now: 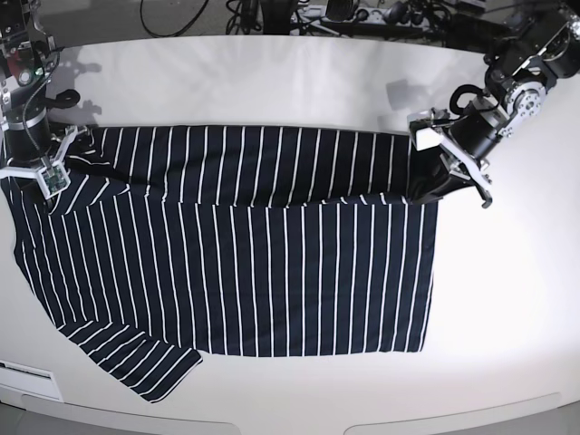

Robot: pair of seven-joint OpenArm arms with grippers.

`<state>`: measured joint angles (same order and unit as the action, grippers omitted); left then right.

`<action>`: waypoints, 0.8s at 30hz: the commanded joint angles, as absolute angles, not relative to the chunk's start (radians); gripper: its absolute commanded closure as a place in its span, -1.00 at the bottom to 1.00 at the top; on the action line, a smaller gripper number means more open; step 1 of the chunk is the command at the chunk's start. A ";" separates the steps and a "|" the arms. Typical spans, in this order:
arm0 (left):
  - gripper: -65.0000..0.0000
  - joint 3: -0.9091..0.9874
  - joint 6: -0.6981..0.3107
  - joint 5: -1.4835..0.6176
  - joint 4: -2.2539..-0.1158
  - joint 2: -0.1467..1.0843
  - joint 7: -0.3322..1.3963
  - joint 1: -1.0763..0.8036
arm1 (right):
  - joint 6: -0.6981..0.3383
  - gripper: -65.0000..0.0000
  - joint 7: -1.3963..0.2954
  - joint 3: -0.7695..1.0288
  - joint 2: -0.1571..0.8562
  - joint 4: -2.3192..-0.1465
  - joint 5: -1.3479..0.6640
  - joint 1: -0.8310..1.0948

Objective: Fold the T-shirt properly
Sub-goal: 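Fold the shoulder edges back over the shirt body with both grippers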

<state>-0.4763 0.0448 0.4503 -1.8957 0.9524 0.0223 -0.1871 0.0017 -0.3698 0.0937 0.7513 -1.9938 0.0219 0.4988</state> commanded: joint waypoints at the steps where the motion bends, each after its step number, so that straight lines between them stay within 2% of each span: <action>1: 1.00 -0.464 0.067 0.434 -1.908 0.963 0.006 -0.165 | 0.005 1.00 -0.349 0.105 0.771 -2.003 0.020 0.482; 7: 1.00 -0.464 0.004 0.379 -1.909 0.934 0.000 -0.104 | -0.062 1.00 -0.325 0.105 0.771 -1.992 -0.031 0.420; 18: 1.00 -0.464 -0.001 0.379 -1.909 0.928 0.000 -0.088 | -0.065 1.00 -0.289 0.103 0.770 -1.959 -0.031 0.396; 24: 1.00 -0.464 0.000 0.322 -1.909 0.922 0.000 -0.088 | -0.136 1.00 -0.267 0.102 0.770 -1.838 -0.122 0.321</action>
